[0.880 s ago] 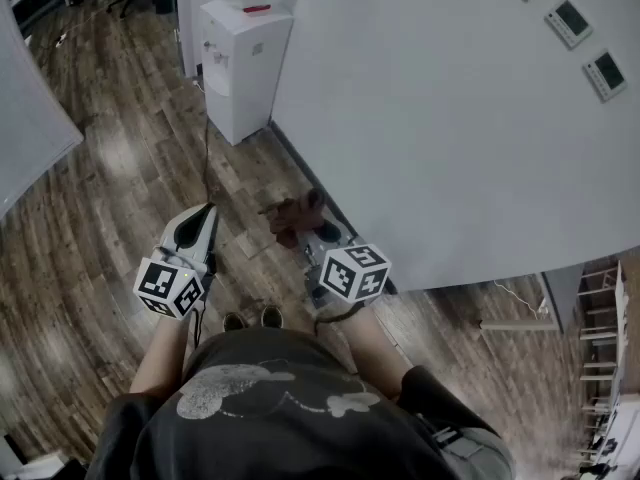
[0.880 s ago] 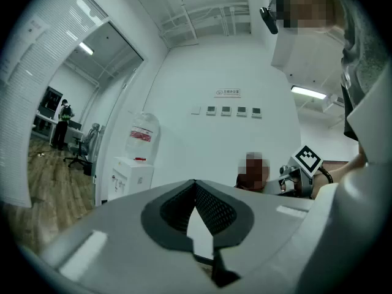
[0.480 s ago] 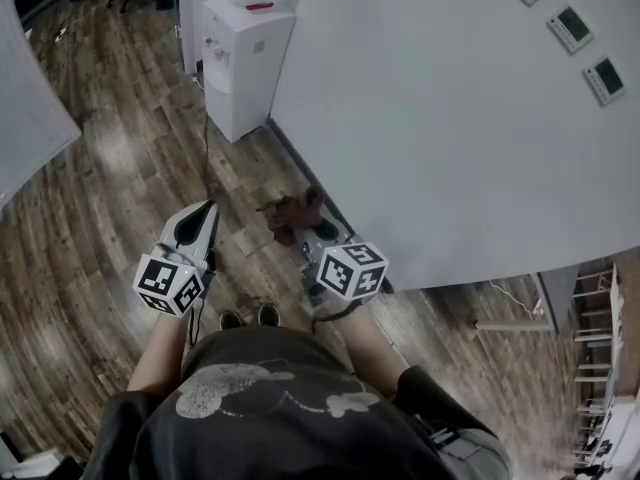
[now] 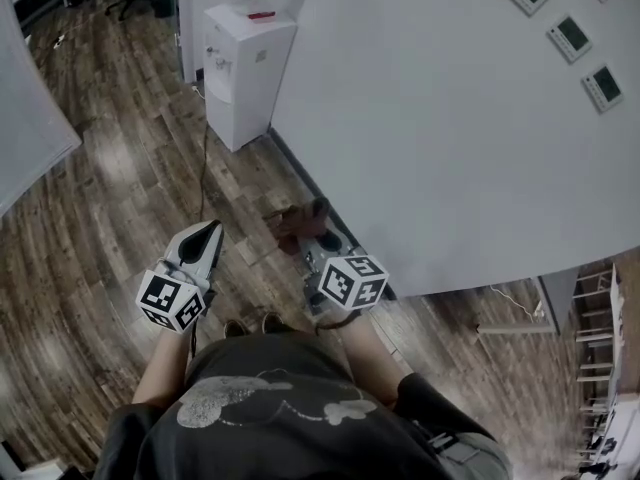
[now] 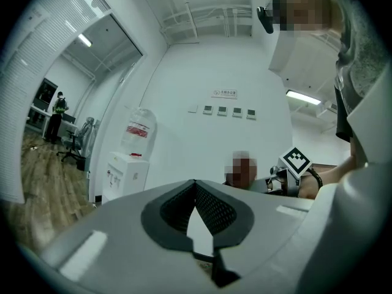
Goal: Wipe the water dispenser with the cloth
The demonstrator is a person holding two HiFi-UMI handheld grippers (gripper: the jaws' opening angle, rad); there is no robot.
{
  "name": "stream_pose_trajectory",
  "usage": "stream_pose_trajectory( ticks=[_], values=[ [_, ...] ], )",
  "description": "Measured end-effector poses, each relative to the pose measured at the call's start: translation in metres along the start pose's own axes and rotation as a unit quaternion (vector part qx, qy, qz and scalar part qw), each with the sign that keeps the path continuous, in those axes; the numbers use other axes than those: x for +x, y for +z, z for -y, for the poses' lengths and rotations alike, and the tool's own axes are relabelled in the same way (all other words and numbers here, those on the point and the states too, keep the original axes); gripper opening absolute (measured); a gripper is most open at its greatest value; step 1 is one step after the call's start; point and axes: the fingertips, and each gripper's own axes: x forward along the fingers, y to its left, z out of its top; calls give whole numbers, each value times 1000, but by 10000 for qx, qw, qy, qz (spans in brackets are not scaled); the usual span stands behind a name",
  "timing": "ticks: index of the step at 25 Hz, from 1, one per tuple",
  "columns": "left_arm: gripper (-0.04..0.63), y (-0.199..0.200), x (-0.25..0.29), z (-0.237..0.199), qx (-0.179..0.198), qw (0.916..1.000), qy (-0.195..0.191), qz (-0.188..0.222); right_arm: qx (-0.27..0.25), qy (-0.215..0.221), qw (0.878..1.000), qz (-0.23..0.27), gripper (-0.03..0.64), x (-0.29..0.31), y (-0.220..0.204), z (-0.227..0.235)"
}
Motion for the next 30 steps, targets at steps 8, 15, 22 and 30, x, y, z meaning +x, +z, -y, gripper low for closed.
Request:
stream_pose_trajectory(
  ticks=[8,15,22,30],
  values=[
    [6,1,-17,-24,-102,9998,59,142,39,-200,9998,19,55,12,-9,-4],
    [6,-12,12,-56,-159,9997,204,-43,135,-241,9996,-14,55,53,4,36],
    [6,-6,88,-98,-137,9991,354,-184,345,-71,9993,-114,55,134,42,96],
    [6,35,182,-148,66,9975,706,-45,185,330,9987,-334,55,207,100,145]
  ],
)
